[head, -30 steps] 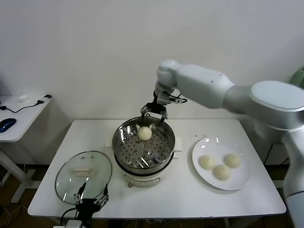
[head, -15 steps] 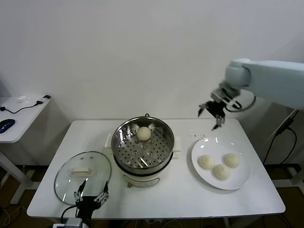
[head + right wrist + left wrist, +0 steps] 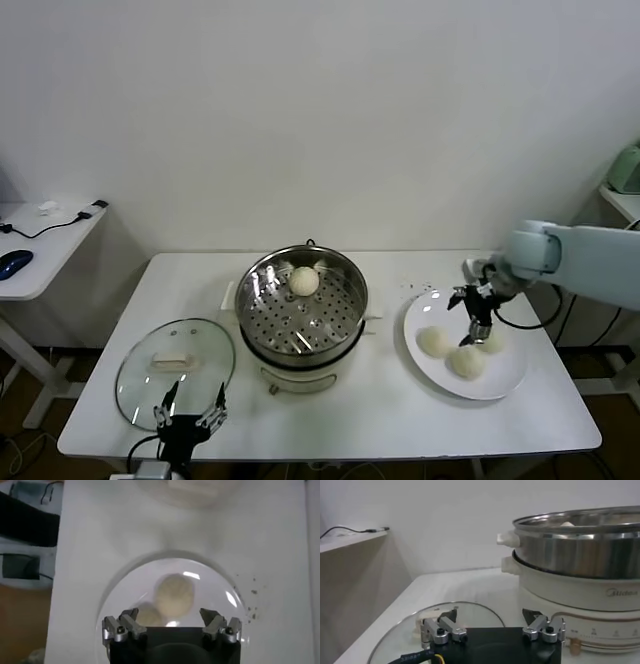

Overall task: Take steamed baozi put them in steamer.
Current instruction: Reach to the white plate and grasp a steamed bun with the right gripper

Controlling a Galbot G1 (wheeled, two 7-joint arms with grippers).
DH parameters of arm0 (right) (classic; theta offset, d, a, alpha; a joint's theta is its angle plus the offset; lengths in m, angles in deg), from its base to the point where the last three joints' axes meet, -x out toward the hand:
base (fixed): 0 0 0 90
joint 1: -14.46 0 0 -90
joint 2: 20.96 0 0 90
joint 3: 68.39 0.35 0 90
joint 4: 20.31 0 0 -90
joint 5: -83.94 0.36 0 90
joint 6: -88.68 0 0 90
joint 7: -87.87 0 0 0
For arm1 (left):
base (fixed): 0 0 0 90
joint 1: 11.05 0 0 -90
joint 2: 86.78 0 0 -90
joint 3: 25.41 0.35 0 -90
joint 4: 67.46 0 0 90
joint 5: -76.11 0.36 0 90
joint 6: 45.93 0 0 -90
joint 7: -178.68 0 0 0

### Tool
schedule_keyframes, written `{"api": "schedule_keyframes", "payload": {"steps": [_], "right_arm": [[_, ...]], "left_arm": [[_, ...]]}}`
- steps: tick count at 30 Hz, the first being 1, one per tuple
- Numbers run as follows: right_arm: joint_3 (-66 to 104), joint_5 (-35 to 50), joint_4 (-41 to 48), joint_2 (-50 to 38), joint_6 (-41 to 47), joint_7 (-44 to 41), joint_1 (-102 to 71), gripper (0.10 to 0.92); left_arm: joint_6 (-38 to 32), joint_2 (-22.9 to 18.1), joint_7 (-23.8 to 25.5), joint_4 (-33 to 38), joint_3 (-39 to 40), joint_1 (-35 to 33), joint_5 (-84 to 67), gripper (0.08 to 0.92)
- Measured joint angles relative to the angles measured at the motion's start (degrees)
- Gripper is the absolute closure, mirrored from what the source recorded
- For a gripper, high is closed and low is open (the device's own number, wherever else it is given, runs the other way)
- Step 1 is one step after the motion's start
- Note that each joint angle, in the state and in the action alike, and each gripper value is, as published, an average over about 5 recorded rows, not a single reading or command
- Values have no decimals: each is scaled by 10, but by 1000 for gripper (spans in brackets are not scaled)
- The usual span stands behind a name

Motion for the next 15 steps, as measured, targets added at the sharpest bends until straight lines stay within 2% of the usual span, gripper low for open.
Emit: {"api": "schedule_keyframes", "payload": {"steps": [15], "right_arm": [[97, -30, 80, 46, 41, 25, -129, 203]], "left_arm": [[-3, 1, -1, -6, 0, -3, -1, 177]]}}
